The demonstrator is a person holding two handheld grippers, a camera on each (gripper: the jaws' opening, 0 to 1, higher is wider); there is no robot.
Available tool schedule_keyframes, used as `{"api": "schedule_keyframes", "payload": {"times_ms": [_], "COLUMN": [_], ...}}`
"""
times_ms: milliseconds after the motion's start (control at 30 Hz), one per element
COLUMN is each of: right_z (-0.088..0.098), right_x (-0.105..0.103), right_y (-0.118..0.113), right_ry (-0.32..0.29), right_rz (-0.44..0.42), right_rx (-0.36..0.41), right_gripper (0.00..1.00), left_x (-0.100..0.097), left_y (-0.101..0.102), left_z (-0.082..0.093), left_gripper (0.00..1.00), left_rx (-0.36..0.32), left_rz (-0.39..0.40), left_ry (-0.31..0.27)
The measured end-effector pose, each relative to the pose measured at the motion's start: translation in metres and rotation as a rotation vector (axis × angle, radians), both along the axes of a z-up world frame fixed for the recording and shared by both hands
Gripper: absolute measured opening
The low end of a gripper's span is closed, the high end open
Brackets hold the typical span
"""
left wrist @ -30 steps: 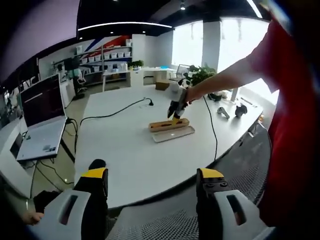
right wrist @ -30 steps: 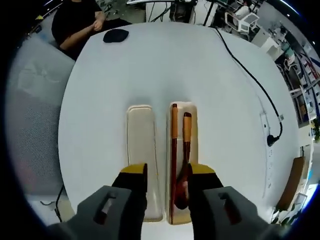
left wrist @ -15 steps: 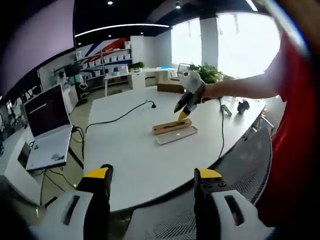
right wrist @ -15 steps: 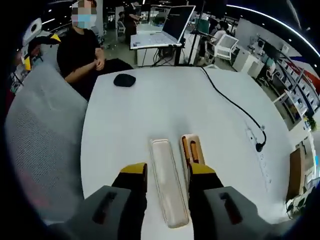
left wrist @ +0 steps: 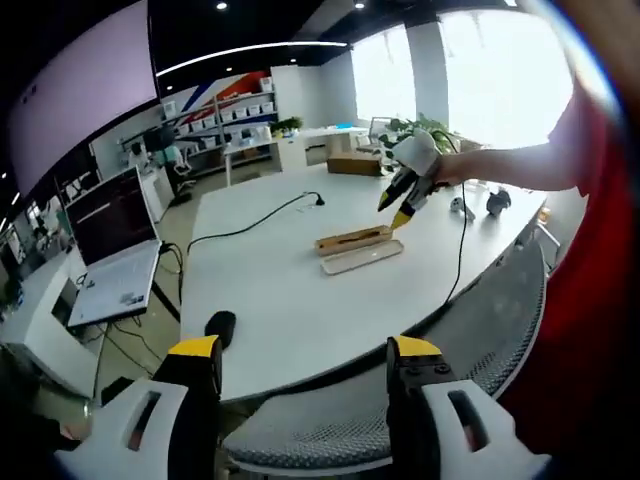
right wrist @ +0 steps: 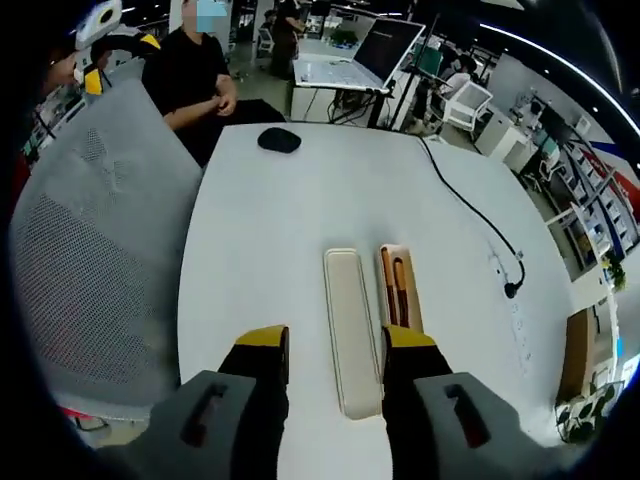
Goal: Arrange the utensils inside the cutlery case until each visible utensil rests in its matching compartment.
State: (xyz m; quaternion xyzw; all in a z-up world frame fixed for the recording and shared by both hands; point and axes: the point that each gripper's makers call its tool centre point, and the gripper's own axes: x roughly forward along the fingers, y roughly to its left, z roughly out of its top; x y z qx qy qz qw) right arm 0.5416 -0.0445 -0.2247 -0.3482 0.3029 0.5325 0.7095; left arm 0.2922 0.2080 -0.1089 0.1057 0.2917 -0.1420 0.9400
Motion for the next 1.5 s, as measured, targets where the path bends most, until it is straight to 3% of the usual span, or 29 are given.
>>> {"api": "schedule_keyframes", "payload": {"times_ms": [67, 133, 167, 233, 333, 400, 500, 533, 600, 700, 767, 833, 933, 1033, 1100, 1200, 1233, 1367, 1400, 1500], "right_z": [0.001, 0.013, 0.014, 0.010, 0.006, 0.007, 0.013, 0.019, 0.019, 0.018, 0.016, 0.016, 0.025, 0.024, 0.018, 0.014, 0.014, 0.012, 0.013, 0.013], "right_x": [-0.003, -0.011, -0.012, -0.007, -0.002, -0.006, -0.023, -0.027, -0.029, -0.032, -0.036, -0.042, -0.044, -0.054, -0.057, -0.065, -0.067, -0.066, -0.065, -0.066], "right_y": [0.005, 0.020, 0.022, 0.017, 0.009, 0.004, 0.006, 0.006, -0.005, -0.016, -0.023, -0.031, -0.034, -0.039, -0.046, -0.057, -0.060, -0.075, -0.079, -0.081], "right_ry": [0.056, 0.180, 0.187, 0.144, 0.042, 0.006, 0.093, 0.101, 0.087, 0.068, 0.074, 0.087, 0.084, 0.091, 0.086, 0.009, -0.004, -0.021, -0.039, -0.063], "right_rz": [-0.090, -0.183, -0.200, -0.194, -0.180, -0.187, -0.226, -0.260, -0.330, -0.408, -0.476, -0.554, -0.632, -0.670, -0.694, -0.664, -0.660, -0.698, -0.706, -0.687], "right_rx": [0.086, 0.268, 0.307, 0.276, 0.216, 0.199, 0.250, 0.285, 0.267, 0.260, 0.265, 0.271, 0.375, 0.359, 0.312, 0.194, 0.174, 0.179, 0.180, 0.175], "right_gripper": [0.37, 0.46, 0.48, 0.48, 0.43, 0.38, 0.33, 0.34, 0.31, 0.27, 0.28, 0.29, 0.28, 0.30, 0.29, 0.27, 0.27, 0.26, 0.28, 0.41], "left_x": [-0.004, -0.006, -0.007, -0.007, 0.000, 0.008, 0.029, 0.039, 0.054, 0.082, 0.097, 0.103, 0.113, 0.129, 0.138, 0.143, 0.141, 0.144, 0.148, 0.161], "left_y": [-0.006, -0.013, -0.015, -0.017, -0.007, 0.000, 0.004, 0.007, 0.011, 0.006, 0.012, 0.009, 0.004, 0.003, -0.002, -0.018, -0.029, -0.051, -0.055, -0.064], "left_z": [0.001, 0.003, 0.003, 0.003, 0.006, 0.010, 0.022, 0.024, 0.024, 0.011, -0.004, -0.010, -0.015, -0.024, -0.031, -0.043, -0.047, -0.058, -0.057, -0.059], "left_gripper": [0.72, 0.77, 0.78, 0.78, 0.77, 0.75, 0.72, 0.72, 0.72, 0.68, 0.69, 0.69, 0.69, 0.68, 0.68, 0.67, 0.67, 0.69, 0.69, 0.69], "left_rx": [-0.063, -0.128, -0.125, -0.118, -0.049, -0.009, 0.000, -0.008, -0.030, -0.162, -0.149, -0.146, -0.182, -0.176, -0.196, -0.231, -0.230, -0.166, -0.157, -0.162], "left_rz": [0.036, 0.059, 0.051, 0.039, 0.013, -0.022, -0.102, -0.120, -0.145, -0.197, -0.207, -0.276, -0.355, -0.398, -0.410, -0.421, -0.472, -0.581, -0.595, -0.589], "left_ry": [-0.010, -0.028, -0.024, -0.025, -0.018, 0.002, -0.035, -0.045, -0.048, -0.030, -0.019, -0.004, 0.008, 0.001, 0.003, 0.040, 0.054, 0.085, 0.065, 0.023]}}
